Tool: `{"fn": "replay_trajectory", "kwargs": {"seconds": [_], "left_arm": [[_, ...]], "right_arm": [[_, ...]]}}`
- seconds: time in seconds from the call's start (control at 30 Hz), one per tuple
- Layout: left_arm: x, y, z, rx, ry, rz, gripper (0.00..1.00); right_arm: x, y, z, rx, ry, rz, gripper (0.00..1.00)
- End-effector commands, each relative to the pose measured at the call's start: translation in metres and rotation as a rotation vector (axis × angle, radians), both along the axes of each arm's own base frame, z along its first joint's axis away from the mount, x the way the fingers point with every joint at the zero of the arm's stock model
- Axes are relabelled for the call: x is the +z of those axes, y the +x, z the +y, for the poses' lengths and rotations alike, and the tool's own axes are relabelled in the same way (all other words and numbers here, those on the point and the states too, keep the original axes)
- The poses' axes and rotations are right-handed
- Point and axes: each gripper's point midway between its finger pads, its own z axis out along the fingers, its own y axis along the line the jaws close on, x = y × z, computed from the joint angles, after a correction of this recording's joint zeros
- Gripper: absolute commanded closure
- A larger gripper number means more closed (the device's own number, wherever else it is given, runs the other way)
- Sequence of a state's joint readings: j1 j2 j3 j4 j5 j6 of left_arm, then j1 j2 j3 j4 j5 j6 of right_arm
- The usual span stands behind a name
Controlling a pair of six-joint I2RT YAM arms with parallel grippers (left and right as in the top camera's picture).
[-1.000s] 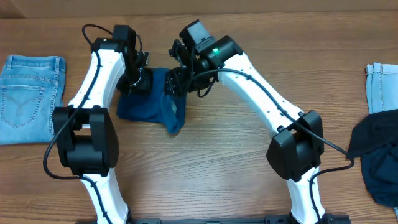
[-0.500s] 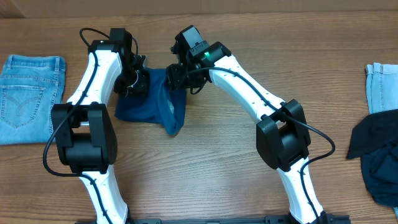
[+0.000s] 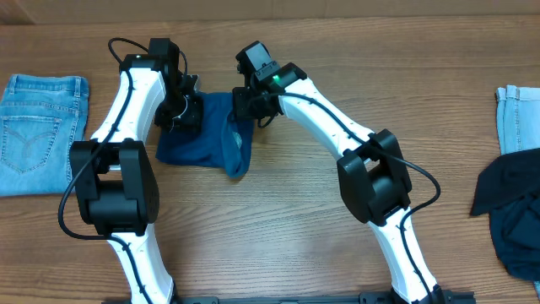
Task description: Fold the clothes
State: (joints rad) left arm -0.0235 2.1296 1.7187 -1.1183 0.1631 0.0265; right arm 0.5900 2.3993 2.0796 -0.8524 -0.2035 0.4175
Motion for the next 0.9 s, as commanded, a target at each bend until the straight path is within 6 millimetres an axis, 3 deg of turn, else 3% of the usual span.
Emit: {"fn": "replay_trajectory", "kwargs": {"seconds": [0.0,0.13,0.2,0.27,0.37,0.5,0.57,0.67,0.7,0.77,0.8,0.87], "left_arm": [[-0.015,-0.007,0.009,0.001,0.014,0.043,0.73],[-0.015,-0.007,0.009,-0.001,0.014,0.041,0.73],[-0.015,-0.007,0.01,-0.002,0.015,0.04,0.73],[-0.015,-0.007,0.009,-0.002,0.014,0.04,0.73],[-0.015,-0.006,0.009,-0.002,0.014,0.04,0.73],[-0.015,-0.007,0.009,-0.001,0.014,0.041,0.73],[-0.014,-0.005,0.009,-0.002,0.014,0.035,0.73],[-0.014,-0.002,0.009,-0.001,0.013,0.022,0.73],[-0.014,-0.001,0.008,-0.001,0.006,0.017,0.73],[-0.013,0.003,0.003,-0.003,-0.024,0.002,0.73],[-0.013,0.006,0.003,-0.003,-0.025,-0.011,0.73],[-0.013,0.006,0.003,-0.003,-0.025,-0.011,0.73]], "right_arm": [[0.0,0.041,-0.062,-0.153,-0.12,-0.066,0.96],[-0.003,0.06,-0.114,-0.248,-0.143,-0.037,0.96],[-0.004,0.064,-0.127,-0.272,-0.147,-0.028,0.93],[-0.006,0.063,-0.132,-0.277,-0.154,-0.014,0.68],[-0.009,0.054,-0.133,-0.253,-0.178,0.012,0.63],[-0.011,0.042,-0.147,-0.217,-0.23,0.053,0.63],[0.004,0.043,-0.164,-0.244,-0.245,0.053,0.63],[0.06,0.056,-0.196,-0.314,-0.271,-0.037,0.63],[0.095,0.061,-0.196,-0.284,-0.229,-0.107,0.63],[0.126,0.056,-0.169,-0.114,-0.111,-0.171,0.63],[0.132,0.041,-0.141,-0.003,-0.011,-0.146,0.64],[0.118,0.027,-0.125,0.027,0.001,-0.083,0.64]]}}
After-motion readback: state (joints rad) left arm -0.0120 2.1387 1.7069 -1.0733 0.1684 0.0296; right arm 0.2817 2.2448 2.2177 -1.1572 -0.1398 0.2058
